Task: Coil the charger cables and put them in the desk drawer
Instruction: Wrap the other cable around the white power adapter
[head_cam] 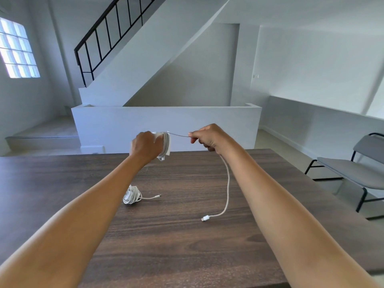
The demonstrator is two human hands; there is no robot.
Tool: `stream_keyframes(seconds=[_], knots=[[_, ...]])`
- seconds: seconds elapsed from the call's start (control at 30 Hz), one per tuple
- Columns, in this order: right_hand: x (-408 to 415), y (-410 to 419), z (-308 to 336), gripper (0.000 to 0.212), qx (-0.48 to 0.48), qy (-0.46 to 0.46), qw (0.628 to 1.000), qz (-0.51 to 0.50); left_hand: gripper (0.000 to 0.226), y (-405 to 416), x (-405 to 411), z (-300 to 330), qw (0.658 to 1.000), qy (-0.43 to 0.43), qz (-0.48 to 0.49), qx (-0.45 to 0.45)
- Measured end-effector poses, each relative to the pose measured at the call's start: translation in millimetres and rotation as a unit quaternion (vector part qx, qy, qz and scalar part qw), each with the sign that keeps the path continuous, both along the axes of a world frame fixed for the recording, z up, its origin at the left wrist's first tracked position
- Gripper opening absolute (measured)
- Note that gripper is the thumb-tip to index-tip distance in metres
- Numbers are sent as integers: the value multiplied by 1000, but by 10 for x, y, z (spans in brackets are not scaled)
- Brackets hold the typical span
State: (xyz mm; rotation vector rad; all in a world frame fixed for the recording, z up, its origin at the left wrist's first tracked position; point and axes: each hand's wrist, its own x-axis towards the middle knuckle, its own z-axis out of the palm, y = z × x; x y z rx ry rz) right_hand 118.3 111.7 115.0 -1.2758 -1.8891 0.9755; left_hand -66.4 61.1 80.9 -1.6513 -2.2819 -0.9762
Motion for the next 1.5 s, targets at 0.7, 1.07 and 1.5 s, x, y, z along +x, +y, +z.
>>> stream_keyframes(seconds=[0.7,1.07,1.5], knots=[[80,9,-470,30,-139,-13,985,101,15,-35,-198,466,663,-719,-171,115],[310,257,-402,34,-56,-32,998,13,26,-284,-88,445,799,-376,-360,-300],[267,58,-39,27,33,-57,998,-15,43,-18,-20,37,955,34,-170,-242]])
